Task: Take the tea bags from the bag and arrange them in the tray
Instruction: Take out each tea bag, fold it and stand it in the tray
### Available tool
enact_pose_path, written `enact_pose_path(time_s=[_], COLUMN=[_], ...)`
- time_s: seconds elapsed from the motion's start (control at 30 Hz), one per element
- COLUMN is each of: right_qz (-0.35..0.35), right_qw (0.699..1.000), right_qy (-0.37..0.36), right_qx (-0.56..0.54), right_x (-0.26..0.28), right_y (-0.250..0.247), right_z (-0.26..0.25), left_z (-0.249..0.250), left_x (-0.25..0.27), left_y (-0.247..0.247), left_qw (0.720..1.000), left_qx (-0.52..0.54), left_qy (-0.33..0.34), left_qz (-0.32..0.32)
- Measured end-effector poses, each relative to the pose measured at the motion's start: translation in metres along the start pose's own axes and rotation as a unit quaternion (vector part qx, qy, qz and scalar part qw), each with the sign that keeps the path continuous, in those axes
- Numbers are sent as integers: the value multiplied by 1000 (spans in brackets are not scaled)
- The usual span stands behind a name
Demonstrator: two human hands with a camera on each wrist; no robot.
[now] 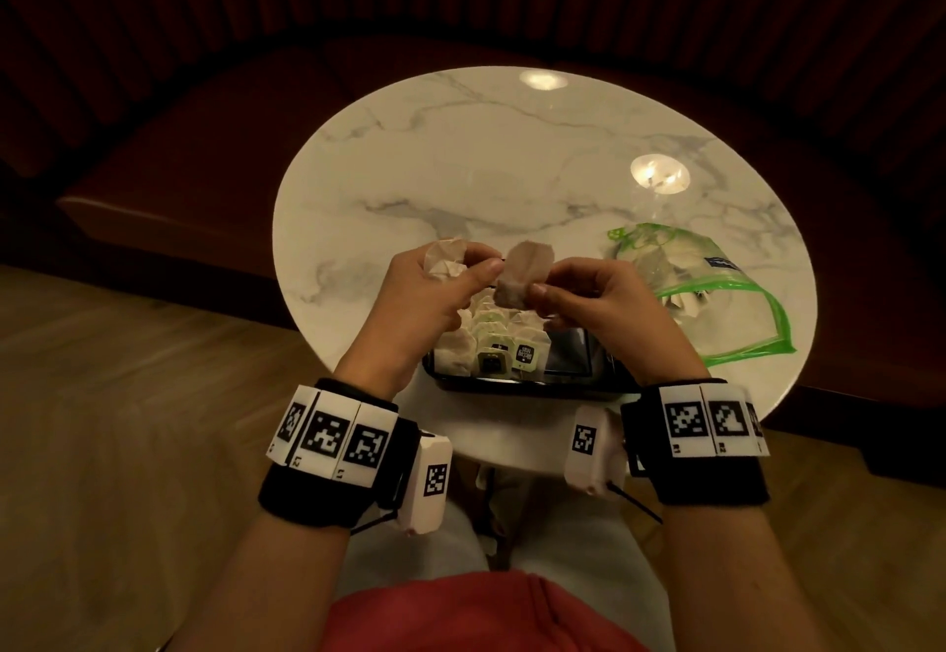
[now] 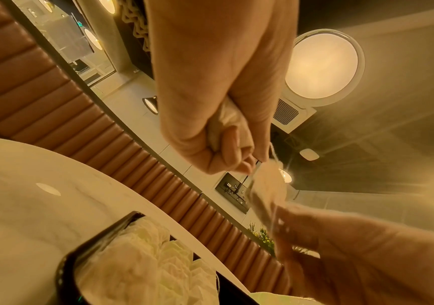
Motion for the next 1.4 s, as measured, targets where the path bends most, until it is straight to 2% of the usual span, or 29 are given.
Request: enact_pose_path(time_s=[0.1,0.17,0.23,0.37,0.5,0.67,0.83,0.9,0.97,1.1,1.23,1.3,1.4], right_qz=[-11,-33,-46,-46,-13,-2,-5,40,67,2,-65,-69,-33], right_qw=[988,961,938,911,909,944,946,955,970,986,983,984,994], right_qy=[48,89,124,184,222,165,136,72,4,-30,-28,-34,-41], right_qx=[148,260,321,366,353,287,294,287,236,166,168,162,100], right_x=[3,4,4,1,-1,-4,-4,-7,-9,-6,-5,-5,-6], right_y=[-11,-14,-14,-7,-2,2,-3,-7,-4,21,40,40,29], right_z=[19,34,46,70,91,79,65,43,18,-13,-17,-15,-16], left_z=[-9,-14,-18,-20,-21,-26,-28,-27,-26,-28,-27,-27,-29], left_x=[-3,-4,-3,-2,-3,-2,0,2,4,7,8,8,6], left_y=[-4,-6,-7,-8,-7,-4,5,8,10,16,22,22,17], left_qw=[998,995,991,986,984,977,948,939,935,932,932,936,955], left_qx=[40,67,87,102,107,132,228,247,252,242,237,227,174], left_qy=[-40,-69,-93,-125,-137,-164,-223,-237,-246,-255,-250,-244,-218], left_qz=[17,34,40,38,35,33,-5,-25,-45,-93,-111,-113,-100])
Point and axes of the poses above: each hand's wrist, its own x-axis away from the middle knuckle, its own y-axis out of the palm, z = x × y, the point moved 5 cm from there along -x, towards the middle knuckle, and after that the axes turned 3 degrees about -y, right-handed, at the moved point
